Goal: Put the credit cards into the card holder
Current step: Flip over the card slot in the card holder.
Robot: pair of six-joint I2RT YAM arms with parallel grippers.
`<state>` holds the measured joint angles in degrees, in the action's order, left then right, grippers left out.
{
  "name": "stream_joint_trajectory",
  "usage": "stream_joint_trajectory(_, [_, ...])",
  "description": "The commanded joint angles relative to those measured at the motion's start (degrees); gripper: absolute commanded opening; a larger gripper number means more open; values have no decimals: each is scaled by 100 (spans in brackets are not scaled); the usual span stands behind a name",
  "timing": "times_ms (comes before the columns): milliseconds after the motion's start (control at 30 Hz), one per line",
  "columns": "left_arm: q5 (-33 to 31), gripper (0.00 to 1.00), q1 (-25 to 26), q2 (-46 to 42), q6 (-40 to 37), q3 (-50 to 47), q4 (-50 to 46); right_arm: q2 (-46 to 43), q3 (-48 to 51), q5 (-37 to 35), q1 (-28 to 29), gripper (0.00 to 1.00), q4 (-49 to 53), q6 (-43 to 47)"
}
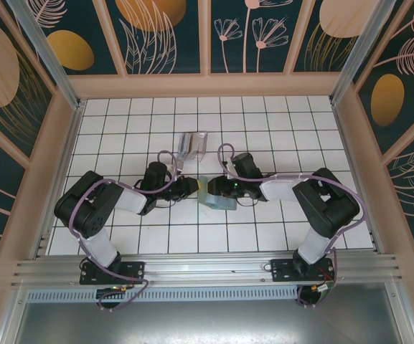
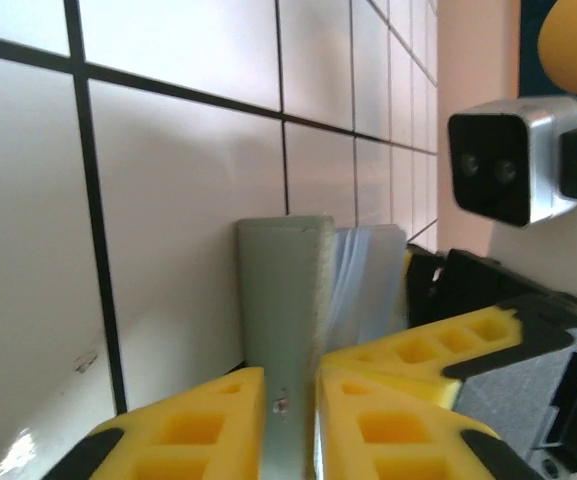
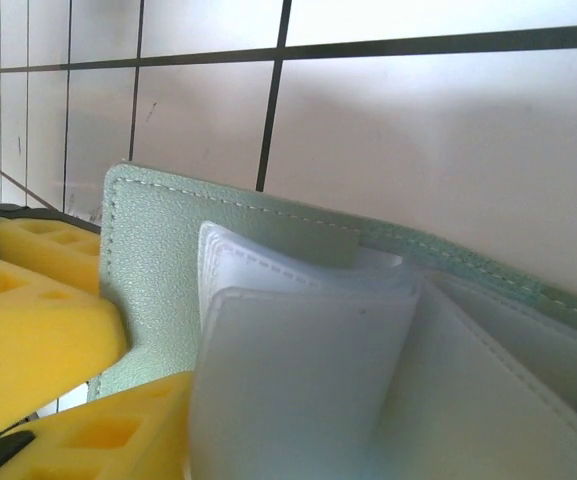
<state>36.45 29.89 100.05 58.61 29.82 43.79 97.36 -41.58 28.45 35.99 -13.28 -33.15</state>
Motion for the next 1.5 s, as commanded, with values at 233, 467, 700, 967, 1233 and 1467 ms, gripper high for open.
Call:
stream_joint_trajectory(233, [-89, 44, -9, 98, -596, 226, -591, 109, 247, 486, -48, 49, -524, 82])
stream_joint_trajectory(467, [-95, 50, -9, 103, -606, 175, -435, 92, 317, 642, -97, 42, -708, 92])
stream_joint_trajectory(700, [-59, 56, -12, 56, -646, 136, -257, 142, 335, 721, -101, 37, -831, 80])
stream_joint_trajectory(967, [-415, 42, -17, 319, -1161, 320, -786, 113, 427, 910, -101, 36, -1071, 104])
stream_joint_trajectory(1233, [-636, 15, -14, 339, -1534, 384, -1173, -211, 466, 293, -102, 36, -734, 263])
stream_joint_trajectory(1467, [-698, 5, -10, 317, -1614, 357, -1303, -1552, 345, -1574, 87, 60, 548, 953])
